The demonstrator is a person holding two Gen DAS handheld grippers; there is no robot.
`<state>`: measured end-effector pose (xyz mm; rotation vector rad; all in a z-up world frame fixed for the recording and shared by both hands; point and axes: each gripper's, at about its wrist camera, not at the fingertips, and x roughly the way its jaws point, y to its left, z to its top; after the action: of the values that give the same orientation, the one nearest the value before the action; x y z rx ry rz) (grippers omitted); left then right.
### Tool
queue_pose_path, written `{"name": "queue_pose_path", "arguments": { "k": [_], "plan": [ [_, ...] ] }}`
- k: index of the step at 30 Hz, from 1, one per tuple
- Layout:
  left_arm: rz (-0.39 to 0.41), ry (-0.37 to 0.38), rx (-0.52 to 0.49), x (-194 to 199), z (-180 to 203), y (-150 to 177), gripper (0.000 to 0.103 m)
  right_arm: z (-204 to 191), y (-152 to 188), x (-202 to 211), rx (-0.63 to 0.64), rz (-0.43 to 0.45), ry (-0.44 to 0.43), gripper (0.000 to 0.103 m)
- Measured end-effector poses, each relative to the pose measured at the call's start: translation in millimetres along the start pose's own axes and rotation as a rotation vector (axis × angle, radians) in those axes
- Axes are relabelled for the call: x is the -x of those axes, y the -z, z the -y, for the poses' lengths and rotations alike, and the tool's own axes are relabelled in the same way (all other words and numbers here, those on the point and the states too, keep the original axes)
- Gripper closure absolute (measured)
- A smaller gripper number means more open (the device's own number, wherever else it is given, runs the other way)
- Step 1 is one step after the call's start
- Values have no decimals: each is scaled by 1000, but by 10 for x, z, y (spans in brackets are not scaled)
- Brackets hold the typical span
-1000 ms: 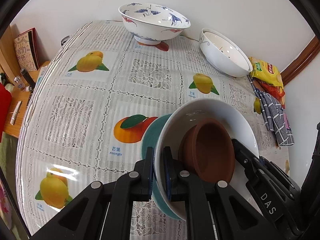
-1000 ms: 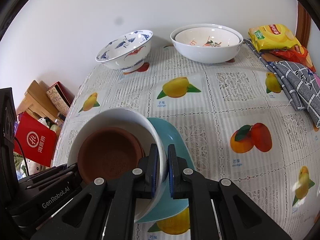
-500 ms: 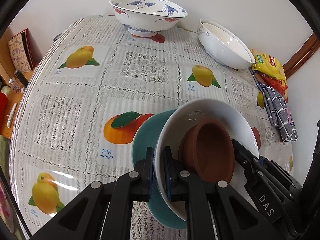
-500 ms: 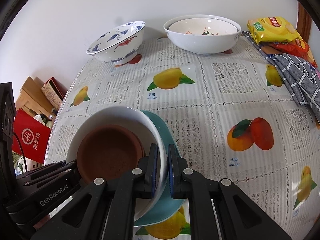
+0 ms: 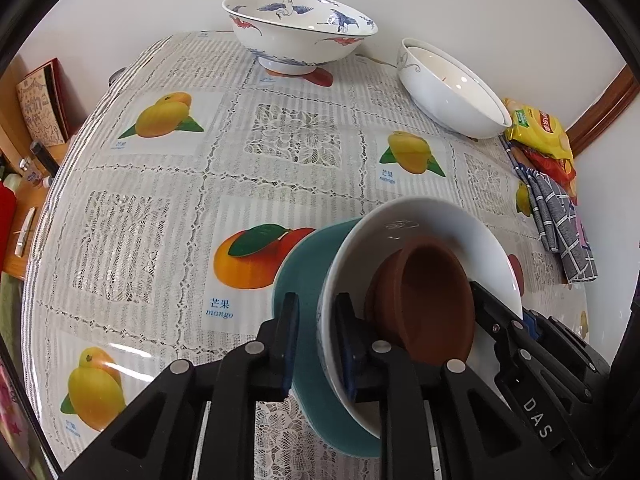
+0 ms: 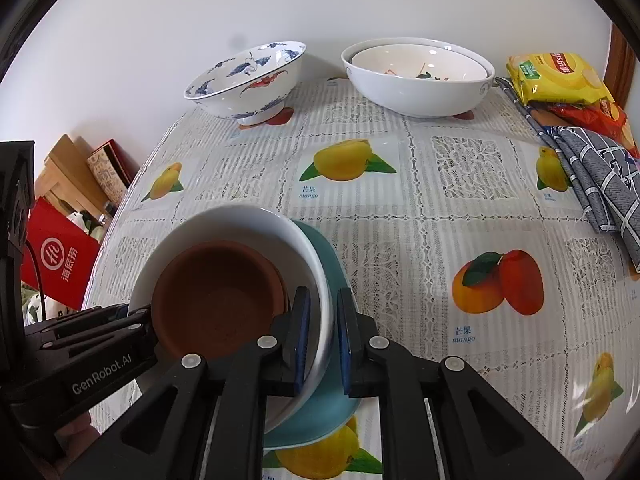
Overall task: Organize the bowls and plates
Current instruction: 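Lower the white bowl onto the light-blue plate stack with both grippers, then open both grippers to release the white bowl rim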
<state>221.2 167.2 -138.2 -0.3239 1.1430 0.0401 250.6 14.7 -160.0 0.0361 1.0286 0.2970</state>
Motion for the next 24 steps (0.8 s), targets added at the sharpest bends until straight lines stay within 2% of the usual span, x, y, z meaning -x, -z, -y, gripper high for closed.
{"name": "queue_pose_path", "arguments": {
  "k": [12, 24],
  "plan": [
    [23, -4, -15, 140, 32, 43, 78, 36, 44, 184, 5, 34, -10, 84],
    [65, -39, -32, 422, 80, 170, 60, 40, 163, 475, 12, 60, -16, 84]
  ]
}}
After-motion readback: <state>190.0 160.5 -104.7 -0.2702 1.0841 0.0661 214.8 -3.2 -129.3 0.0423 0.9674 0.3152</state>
